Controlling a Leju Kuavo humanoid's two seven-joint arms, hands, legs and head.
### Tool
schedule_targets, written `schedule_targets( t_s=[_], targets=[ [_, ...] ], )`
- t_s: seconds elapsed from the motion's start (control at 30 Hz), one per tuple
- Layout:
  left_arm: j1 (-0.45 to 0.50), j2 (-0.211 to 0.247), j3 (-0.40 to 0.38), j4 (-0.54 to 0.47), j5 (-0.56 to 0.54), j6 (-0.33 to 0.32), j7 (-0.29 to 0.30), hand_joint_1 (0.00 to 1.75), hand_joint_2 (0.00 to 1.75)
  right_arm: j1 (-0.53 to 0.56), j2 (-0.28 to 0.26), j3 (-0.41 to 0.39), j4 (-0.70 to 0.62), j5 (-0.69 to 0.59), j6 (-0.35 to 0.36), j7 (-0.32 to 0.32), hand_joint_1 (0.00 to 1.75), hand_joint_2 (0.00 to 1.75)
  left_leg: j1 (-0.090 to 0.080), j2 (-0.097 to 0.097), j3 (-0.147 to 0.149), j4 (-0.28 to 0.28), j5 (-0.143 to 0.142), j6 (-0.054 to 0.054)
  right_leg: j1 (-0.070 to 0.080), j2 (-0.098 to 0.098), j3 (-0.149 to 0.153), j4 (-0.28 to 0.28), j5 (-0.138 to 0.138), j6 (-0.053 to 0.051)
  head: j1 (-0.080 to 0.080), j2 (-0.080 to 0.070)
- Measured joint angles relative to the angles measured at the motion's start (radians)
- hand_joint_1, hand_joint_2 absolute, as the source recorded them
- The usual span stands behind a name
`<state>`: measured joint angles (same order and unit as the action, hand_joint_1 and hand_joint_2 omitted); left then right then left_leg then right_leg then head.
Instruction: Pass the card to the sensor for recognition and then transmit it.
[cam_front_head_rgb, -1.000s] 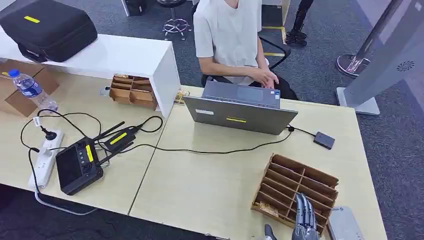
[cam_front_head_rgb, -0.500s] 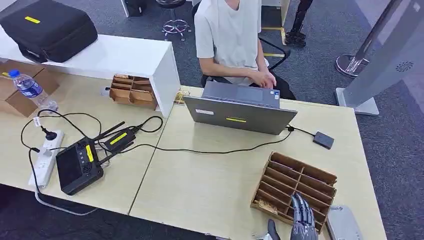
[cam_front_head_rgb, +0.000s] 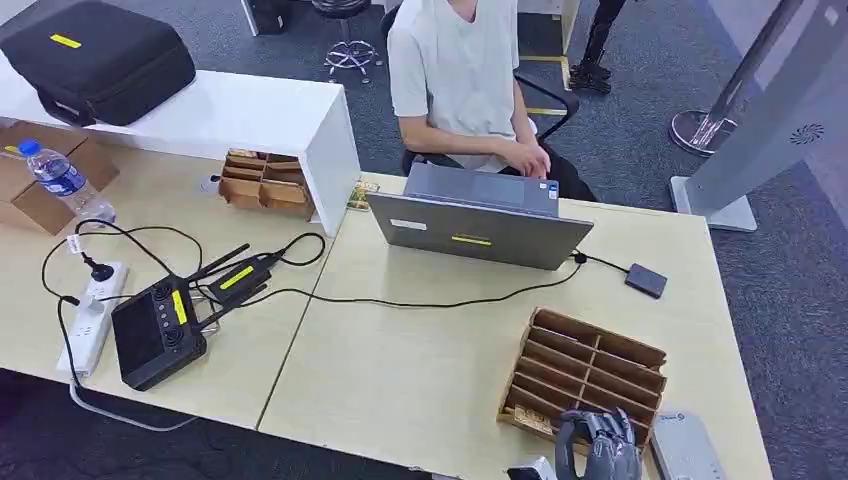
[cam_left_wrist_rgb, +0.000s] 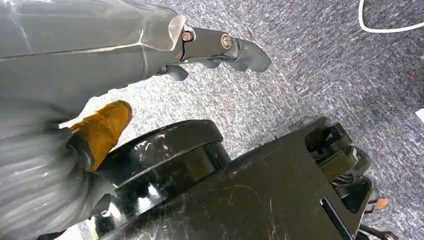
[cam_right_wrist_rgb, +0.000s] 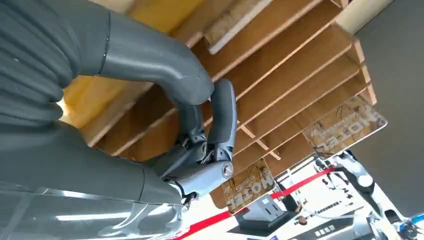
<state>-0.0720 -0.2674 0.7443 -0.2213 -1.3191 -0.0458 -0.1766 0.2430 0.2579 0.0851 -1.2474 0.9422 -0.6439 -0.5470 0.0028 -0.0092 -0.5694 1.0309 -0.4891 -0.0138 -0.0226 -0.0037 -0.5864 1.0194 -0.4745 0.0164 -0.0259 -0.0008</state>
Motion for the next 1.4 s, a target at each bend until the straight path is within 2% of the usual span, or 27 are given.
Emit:
schedule_targets(
  t_s=[0.37,0.4,0.43,1.4],
  targets=[
    [0.000,0.000,0.000,0.000,0.000,0.002,0.000,0.00,1.75,0.002,0.001,0.000,0.003,-0.012,0.000,0.020,1.75,1.75,0.000,0.000,0.000,0.000,-0.001,-0.001,0.000,0.000,0.000,0.000,-0.001,-0.001,0.000,0.000],
    [0.000,0.000,0.000,0.000,0.000,0.003,0.000,0.00,1.75,0.002,0.001,0.000,0.003,-0.013,0.000,0.020,1.41,1.75,0.000,0.000,0.000,0.000,-0.001,-0.001,0.000,0.000,0.000,0.000,-0.001,-0.001,0.000,0.000],
    [0.000,0.000,0.000,0.000,0.000,0.003,0.000,0.00,1.75,0.001,0.001,0.000,0.003,-0.013,0.000,0.021,0.00,1.75,0.000,0.000,0.000,0.000,-0.001,-0.001,0.000,0.000,0.000,0.000,-0.001,-0.001,0.000,0.000],
    [0.000,0.000,0.000,0.000,0.000,0.005,0.000,0.00,1.75,0.015,0.001,0.006,0.003,-0.014,0.000,0.030,0.00,1.75,0.000,0.000,0.000,0.000,-0.001,-0.001,0.000,0.000,0.000,0.000,-0.001,-0.001,0.000,0.000]
  ],
)
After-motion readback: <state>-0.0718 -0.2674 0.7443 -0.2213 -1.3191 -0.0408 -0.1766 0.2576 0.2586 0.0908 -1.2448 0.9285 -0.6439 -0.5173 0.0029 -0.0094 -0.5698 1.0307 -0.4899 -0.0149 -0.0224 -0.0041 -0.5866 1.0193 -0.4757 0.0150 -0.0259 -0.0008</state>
